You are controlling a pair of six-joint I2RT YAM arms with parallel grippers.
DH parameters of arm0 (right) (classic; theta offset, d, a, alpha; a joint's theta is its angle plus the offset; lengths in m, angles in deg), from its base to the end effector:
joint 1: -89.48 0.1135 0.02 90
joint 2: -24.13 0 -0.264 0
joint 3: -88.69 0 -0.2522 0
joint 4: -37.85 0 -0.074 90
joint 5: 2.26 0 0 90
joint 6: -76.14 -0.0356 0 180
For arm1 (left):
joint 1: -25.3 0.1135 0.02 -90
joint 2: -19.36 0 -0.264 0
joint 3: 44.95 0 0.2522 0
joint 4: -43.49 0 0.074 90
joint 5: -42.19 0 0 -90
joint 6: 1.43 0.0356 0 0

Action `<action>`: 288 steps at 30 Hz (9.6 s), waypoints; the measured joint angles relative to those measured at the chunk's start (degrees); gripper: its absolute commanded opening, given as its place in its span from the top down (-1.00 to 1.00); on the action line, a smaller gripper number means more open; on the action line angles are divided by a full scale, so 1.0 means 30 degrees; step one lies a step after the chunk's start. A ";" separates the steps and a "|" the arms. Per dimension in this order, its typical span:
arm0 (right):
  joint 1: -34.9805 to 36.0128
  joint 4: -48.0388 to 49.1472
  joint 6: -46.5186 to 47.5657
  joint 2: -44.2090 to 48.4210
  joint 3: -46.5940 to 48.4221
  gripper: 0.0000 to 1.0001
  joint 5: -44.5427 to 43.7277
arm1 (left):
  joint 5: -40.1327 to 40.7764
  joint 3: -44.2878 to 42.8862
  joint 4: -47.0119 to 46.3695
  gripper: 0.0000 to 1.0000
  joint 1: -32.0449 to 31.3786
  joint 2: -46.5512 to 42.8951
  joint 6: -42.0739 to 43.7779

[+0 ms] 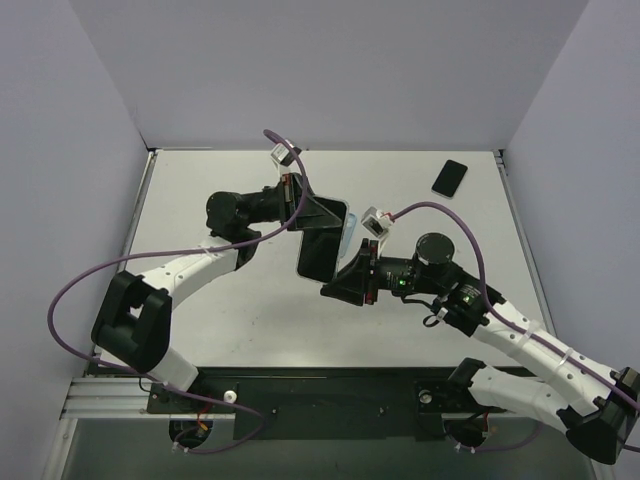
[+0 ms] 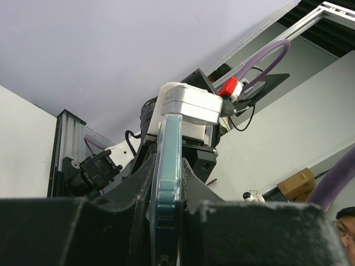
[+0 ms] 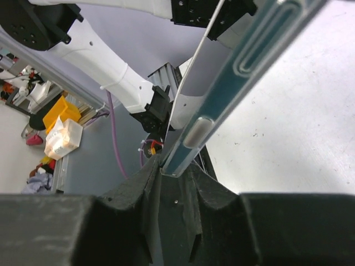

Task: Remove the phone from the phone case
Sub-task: Remove the phone case from the phone.

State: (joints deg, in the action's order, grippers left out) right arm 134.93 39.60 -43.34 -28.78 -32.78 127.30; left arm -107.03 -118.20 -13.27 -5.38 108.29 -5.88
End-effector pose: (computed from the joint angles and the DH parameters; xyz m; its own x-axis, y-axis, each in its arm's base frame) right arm 0.1328 0.1673 0.3618 -0.4101 0.1242 -0.9035 -0.9083 0.0340 0.4169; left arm 0.2660 -0.1934 0.3699 -0.8595 -0.0833 -0.5044 0.5000 -0.3428 -0.7953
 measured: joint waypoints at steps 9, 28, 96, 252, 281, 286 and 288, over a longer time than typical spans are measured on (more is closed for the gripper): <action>0.0051 -0.0466 0.1428 -0.0794 0.0882 1.00 0.1617 | 0.0080 0.0000 -0.0525 1.00 -0.0423 -0.0226 -0.0481; 0.1530 -0.5348 0.9209 -0.1916 0.3912 0.62 -0.6812 | 0.1931 0.0648 -0.1005 1.00 -0.1348 0.0488 -0.5909; 0.3206 0.8313 -0.2135 -0.1027 -0.2565 1.00 -1.1147 | 1.7668 0.7271 -0.0714 1.00 -0.1829 -0.2506 -0.2528; 0.4896 0.2943 -0.6958 0.0095 -0.0576 0.28 -0.7643 | 0.8459 0.4677 1.1854 1.00 0.1989 -0.8167 0.6630; 0.2623 0.5705 -0.9012 0.0051 -0.1792 0.19 -0.6470 | 0.8590 0.4692 1.1438 1.00 0.1989 -0.8699 0.5421; 0.2484 0.5625 -0.9020 0.0044 -0.1821 0.18 -0.6543 | 0.8561 0.4692 1.1198 1.00 0.1989 -0.8684 0.5115; 0.2470 0.5690 -0.9034 -0.0007 -0.1821 0.18 -0.6535 | 0.8531 0.4692 1.1140 1.00 0.1989 -0.8684 0.5056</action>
State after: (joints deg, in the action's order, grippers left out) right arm 142.34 56.67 -70.44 -28.80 -38.24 107.69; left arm -81.44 -104.12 20.15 0.59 82.23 9.29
